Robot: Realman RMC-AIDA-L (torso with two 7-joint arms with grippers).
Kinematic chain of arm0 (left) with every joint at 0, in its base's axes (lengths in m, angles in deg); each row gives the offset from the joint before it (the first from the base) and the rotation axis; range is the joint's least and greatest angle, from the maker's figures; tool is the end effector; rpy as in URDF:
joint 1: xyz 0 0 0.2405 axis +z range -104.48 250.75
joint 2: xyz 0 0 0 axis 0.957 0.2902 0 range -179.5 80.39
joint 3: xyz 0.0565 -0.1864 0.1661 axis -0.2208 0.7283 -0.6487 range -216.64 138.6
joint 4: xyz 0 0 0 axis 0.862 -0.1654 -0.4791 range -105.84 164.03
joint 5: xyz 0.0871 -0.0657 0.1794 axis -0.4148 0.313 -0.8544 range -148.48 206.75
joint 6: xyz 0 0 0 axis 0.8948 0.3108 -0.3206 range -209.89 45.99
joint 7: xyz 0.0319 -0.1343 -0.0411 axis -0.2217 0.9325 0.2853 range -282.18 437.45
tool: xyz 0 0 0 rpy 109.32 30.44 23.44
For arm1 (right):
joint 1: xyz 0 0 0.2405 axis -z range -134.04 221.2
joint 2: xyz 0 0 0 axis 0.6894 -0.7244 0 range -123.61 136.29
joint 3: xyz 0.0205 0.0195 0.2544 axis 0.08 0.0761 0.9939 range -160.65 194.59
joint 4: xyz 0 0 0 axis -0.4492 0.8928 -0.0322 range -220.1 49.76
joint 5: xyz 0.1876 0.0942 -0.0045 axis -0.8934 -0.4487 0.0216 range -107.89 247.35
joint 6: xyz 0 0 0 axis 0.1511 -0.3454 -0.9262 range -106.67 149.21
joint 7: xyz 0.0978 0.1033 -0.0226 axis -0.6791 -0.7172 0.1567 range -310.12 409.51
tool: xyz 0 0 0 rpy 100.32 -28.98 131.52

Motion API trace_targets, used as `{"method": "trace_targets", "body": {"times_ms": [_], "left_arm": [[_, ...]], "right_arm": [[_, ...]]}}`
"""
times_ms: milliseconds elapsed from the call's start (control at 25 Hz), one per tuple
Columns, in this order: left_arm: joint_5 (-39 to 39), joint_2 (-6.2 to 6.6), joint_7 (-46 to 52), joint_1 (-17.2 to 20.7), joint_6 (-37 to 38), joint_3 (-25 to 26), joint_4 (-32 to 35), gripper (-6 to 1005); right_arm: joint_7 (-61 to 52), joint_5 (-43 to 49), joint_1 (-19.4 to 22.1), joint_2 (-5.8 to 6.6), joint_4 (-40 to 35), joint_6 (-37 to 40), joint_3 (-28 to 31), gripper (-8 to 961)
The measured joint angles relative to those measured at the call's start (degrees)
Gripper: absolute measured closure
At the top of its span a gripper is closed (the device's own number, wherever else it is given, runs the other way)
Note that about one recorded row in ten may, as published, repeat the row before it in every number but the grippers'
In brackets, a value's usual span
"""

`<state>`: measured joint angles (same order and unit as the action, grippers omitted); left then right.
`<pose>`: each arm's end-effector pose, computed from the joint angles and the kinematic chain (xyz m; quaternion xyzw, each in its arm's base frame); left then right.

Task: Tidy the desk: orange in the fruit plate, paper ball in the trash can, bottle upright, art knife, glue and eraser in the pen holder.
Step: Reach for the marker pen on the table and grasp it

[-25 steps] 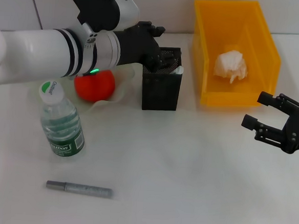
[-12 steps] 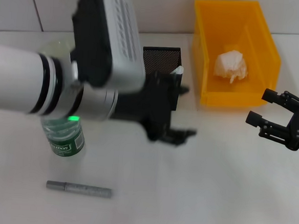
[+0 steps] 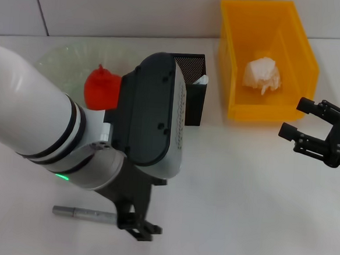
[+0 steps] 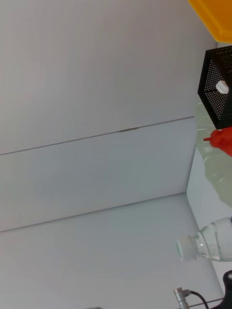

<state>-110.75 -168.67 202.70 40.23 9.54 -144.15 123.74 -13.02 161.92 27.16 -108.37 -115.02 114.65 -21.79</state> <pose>-0.0973 0.2806 -0.0565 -0.9761 0.0939 0.1945 0.0242 0.3229 0.2743 0.0453 -0.8697 0.2067 0.3561 0.2723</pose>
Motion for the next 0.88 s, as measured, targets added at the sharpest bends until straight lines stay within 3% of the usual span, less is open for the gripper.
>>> {"method": "trace_targets", "body": {"times_ms": [120,320,880], "left_arm": [[-1.0,0.02,0.1,-0.2,0.6,0.0,-0.4,202],[-4.3,0.02,-0.1,-2.6,2.8,0.7,-7.4,203],[-5.8,0.03,-3.0,-4.1,0.8,4.3,-16.2,202]], "right_arm": [[0.0,0.0,0.1,-0.22,0.1,0.0,0.0,128],[0.0,0.0,0.1,-0.39,0.2,0.0,0.0,127],[0.2,-0.1,0.1,-1.17,0.2,0.1,0.0,127]]}}
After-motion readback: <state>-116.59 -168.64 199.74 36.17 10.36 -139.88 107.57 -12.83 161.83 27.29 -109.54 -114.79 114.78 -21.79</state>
